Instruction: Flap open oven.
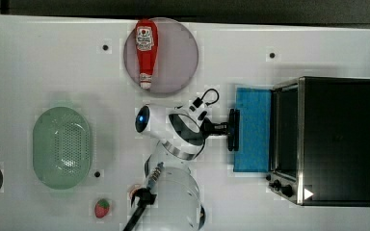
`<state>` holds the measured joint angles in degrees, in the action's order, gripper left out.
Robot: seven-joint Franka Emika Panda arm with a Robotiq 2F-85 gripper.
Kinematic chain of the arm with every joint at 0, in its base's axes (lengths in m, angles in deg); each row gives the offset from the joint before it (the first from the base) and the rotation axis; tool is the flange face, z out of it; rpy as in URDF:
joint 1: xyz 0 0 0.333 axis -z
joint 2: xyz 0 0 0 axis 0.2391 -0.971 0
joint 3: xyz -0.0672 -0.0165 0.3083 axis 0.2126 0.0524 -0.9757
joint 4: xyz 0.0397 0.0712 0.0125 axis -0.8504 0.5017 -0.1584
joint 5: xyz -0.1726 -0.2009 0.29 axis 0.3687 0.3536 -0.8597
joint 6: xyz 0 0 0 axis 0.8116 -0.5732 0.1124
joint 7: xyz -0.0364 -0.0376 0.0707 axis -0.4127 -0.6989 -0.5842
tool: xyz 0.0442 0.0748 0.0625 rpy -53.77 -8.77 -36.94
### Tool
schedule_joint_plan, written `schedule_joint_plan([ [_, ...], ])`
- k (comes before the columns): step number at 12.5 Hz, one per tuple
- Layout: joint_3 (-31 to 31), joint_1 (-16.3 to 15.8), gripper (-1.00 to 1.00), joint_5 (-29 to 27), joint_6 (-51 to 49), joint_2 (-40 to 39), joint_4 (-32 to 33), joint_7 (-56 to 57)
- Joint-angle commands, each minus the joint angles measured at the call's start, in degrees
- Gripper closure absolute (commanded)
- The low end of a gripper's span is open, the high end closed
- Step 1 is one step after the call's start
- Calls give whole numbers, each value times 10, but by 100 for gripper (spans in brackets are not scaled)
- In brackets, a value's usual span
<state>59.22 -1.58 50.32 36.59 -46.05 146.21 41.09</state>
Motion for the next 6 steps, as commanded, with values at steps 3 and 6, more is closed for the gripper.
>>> schedule_joint_plan([
  [3,10,-20,65,6,-23,-34,-37,-63],
  [6,10,-21,65,-5,7,-15,-43,-63],
])
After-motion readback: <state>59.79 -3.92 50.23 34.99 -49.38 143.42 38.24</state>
